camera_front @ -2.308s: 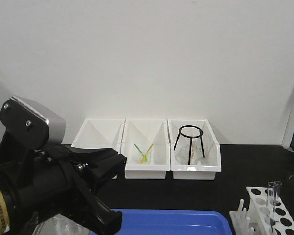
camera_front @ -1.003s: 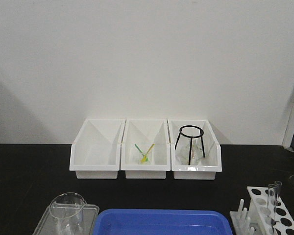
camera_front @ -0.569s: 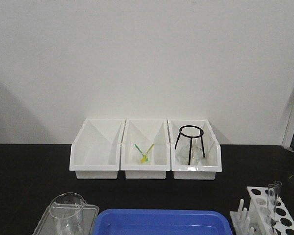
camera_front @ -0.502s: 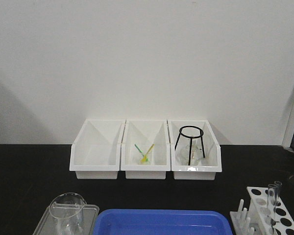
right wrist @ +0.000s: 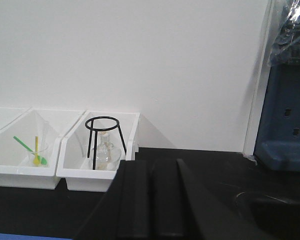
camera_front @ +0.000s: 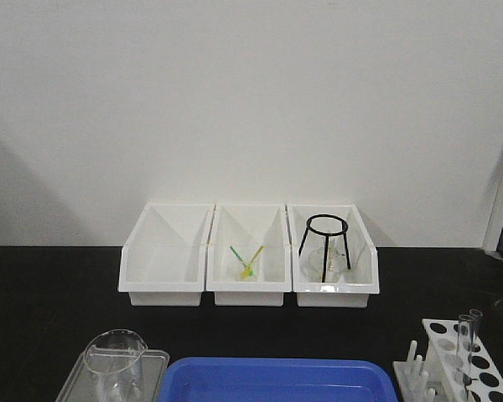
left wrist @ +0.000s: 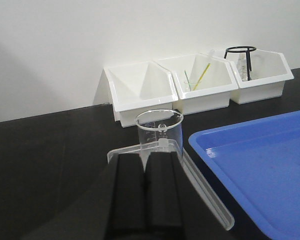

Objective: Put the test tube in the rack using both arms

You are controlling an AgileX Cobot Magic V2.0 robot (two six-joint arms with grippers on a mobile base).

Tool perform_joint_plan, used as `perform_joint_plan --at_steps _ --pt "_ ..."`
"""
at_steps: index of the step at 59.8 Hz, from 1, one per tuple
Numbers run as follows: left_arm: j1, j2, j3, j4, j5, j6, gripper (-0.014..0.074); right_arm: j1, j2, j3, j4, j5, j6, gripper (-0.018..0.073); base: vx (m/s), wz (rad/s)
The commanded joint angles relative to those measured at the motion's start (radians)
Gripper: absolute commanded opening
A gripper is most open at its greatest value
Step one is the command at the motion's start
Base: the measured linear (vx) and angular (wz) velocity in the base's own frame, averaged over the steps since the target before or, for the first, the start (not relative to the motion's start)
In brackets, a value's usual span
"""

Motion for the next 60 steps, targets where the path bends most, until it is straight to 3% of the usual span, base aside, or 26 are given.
perform_joint_plan --at_steps 1,20,25,30,36,40,47,52,60 --pt "0.001 -0.013 -0.027 -0.009 -0.078 -0.001 -0.0007 -0.008 -0.002 -0.029 -0.008 -0.075 -0.006 -0.0011 0.00 0.00" --pt "0.001 -0.013 -0.027 -0.009 -0.078 -0.001 -0.0007 -0.008 -0.007 -0.028 -0.008 -0.073 -0.006 -0.0011 0.00 0.00" --pt "0.001 -0.013 -0.027 -0.009 -0.078 -0.001 -0.0007 -0.008 -0.061 -0.019 0.005 -0.019 -0.034 -0.0011 0.00 0.00" --pt "0.001 -0.013 -0.027 -0.009 -0.078 -0.001 -0.0007 -0.008 -0.154 0.037 0.099 0.012 -0.124 -0.0011 0.00 0.00" --pt "0.001 -0.013 -0.027 -0.009 -0.078 -0.001 -0.0007 -0.008 -0.300 0.188 0.253 0.004 -0.281 -0.0011 0.00 0.00" --pt "0.001 -0.013 -0.027 -0.009 -0.078 -0.001 -0.0007 -0.008 -0.397 0.301 0.303 0.008 -0.331 -0.0011 0.00 0.00" --pt "0.001 -0.013 -0.027 -0.009 -0.078 -0.001 -0.0007 -0.008 -0.571 0.452 0.300 0.009 -0.332 -0.0011 0.00 0.00" --pt "0.001 -0.013 -0.027 -0.009 -0.078 -0.001 -0.0007 -0.008 -0.695 0.442 0.289 0.165 -0.338 -0.0011 0.00 0.00" --pt "0.001 -0.014 -0.028 -0.009 -0.078 -0.001 -0.0007 -0.008 -0.708 0.449 0.280 0.211 -0.339 -0.0011 0.00 0.00"
